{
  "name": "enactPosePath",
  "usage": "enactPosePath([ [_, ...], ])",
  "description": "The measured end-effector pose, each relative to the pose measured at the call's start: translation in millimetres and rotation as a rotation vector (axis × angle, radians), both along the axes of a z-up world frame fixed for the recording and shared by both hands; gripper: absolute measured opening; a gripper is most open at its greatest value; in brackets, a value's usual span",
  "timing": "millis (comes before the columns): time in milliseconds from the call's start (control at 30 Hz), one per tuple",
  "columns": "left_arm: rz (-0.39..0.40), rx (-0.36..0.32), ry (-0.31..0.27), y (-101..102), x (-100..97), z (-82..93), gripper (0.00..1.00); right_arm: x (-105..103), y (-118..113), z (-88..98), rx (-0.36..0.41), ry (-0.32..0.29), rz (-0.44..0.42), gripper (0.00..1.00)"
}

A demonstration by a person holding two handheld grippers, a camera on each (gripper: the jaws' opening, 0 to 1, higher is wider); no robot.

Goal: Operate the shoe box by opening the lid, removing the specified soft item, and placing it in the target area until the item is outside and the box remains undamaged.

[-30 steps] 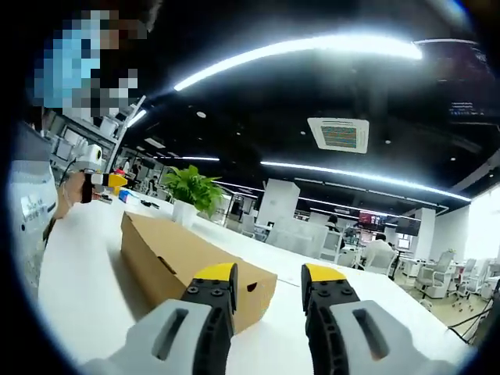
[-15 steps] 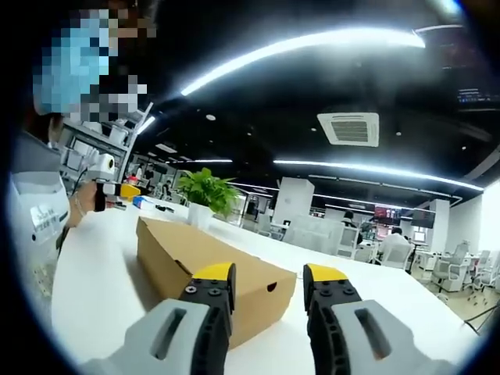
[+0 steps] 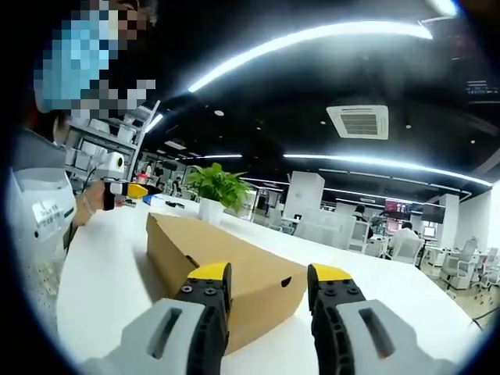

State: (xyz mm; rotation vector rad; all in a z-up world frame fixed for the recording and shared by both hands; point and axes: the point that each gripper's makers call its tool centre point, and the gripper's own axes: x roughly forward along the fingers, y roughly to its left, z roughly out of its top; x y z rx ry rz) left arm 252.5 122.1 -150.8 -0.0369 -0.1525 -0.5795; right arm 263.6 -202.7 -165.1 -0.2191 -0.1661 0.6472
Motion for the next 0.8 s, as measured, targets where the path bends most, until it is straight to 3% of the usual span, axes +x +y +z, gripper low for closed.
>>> enactPosePath([
  [500, -0.107, 0.012, 0.083, -20.5, -3.7, -15.3, 0.63, -0.4, 10.4, -11.9, -0.02, 0.056, 0.047, 0.46],
  [800, -0.158, 0.048, 0.145, -32.6, -4.0, -30.6, 0.57, -1.7, 14.1, -15.9, -0.003, 0.094, 0.084, 0.46],
])
